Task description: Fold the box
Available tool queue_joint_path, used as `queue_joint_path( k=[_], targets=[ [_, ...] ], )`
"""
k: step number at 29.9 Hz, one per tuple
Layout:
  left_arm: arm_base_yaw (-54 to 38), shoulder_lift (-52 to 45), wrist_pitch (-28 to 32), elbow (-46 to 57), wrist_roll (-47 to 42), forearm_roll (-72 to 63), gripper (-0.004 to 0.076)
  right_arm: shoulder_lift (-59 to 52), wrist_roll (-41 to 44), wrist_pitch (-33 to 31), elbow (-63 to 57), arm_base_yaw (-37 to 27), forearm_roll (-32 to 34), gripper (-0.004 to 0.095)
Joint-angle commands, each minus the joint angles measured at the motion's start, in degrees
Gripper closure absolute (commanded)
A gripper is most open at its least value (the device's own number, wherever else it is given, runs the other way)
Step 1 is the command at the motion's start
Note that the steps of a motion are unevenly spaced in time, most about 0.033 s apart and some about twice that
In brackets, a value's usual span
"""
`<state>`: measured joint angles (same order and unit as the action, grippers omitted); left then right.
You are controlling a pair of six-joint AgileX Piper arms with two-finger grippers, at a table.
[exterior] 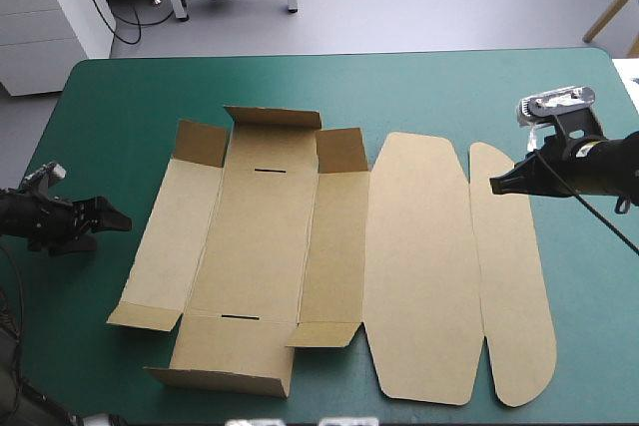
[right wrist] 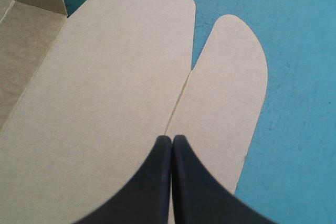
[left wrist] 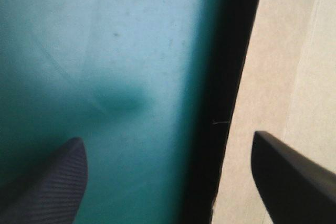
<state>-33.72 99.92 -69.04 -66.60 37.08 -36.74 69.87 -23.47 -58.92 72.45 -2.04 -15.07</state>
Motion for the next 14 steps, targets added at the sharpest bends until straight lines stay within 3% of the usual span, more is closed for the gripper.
queue_joint_path(
  k=[1, 7, 14],
  targets=[
    [0.1, -2.3, -5.6, 0.5, 0.7, -2.8, 0.0118, -1.6, -0.6, 2.9, 1.4, -0.4, -1.0, 0.0927],
    [1.4, -2.3, -5.6, 3.8, 0.8, -2.8, 0.0118, -1.6, -0.6, 3.3, 1.4, -0.4, -1.2, 0.0927],
    [9.2, -2.3, -5.6, 6.8, 2.7, -2.3, 0.0118, -1.6, -0.6, 4.1, 1.4, -0.4, -2.0, 0.0928]
  ],
)
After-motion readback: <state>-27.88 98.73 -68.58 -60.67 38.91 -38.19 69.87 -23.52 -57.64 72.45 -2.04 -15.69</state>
